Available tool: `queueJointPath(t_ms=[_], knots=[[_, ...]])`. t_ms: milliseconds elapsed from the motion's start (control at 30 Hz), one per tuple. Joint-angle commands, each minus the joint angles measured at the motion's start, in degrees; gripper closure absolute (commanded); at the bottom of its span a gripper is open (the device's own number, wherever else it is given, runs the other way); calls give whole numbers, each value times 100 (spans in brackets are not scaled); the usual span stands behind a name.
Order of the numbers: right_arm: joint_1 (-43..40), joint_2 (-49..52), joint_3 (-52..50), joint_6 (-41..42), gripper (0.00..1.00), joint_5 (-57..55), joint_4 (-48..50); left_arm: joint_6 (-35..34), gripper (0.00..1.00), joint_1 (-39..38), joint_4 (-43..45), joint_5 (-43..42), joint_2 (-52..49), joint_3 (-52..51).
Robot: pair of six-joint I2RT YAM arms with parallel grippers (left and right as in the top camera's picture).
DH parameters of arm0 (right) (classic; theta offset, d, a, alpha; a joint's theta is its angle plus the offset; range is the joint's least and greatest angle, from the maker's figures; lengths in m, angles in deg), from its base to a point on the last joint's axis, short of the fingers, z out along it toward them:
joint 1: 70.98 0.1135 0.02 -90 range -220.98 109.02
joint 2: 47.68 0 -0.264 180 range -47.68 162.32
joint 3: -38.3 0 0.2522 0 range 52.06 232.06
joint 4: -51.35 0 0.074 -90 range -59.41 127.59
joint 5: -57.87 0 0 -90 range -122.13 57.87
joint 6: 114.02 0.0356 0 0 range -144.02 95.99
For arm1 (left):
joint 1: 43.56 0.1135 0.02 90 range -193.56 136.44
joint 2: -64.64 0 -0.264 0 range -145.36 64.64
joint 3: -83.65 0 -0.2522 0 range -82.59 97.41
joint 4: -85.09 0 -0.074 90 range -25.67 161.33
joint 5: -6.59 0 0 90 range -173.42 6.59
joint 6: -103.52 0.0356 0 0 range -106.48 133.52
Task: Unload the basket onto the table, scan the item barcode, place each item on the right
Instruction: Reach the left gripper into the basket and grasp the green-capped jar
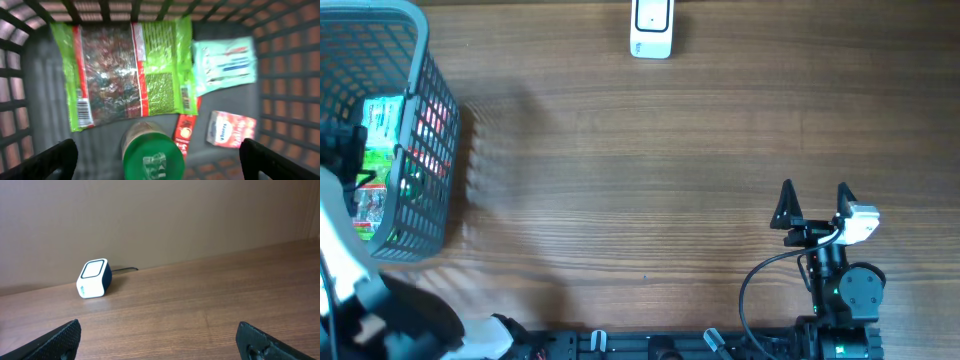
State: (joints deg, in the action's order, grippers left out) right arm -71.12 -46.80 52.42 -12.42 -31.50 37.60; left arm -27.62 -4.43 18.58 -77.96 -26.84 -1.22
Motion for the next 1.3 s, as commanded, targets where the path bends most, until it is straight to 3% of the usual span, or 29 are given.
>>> queueJointPath(t_ms=[0, 267, 433, 633, 800, 1267], knots=[[28, -31, -7, -101, 1, -13, 31, -111, 0, 35, 50, -514, -833, 42], [28, -31, -7, -98, 0, -13, 31, -114, 0, -7, 245, -837, -1043, 42], [28, -31, -7, -98, 0, -11, 31, -114, 0, -481, -35, -1051, -1047, 42], [28, -31, -7, -98, 0, -13, 31, -133, 0, -649, -501, -339, -1054, 42], [28, -31, -7, -98, 0, -13, 31, -133, 0, -619, -763, -321, -1054, 39], [28, -31, -7, -98, 0, -13, 31, -131, 0, -629, -341, -155, -1945, 39]])
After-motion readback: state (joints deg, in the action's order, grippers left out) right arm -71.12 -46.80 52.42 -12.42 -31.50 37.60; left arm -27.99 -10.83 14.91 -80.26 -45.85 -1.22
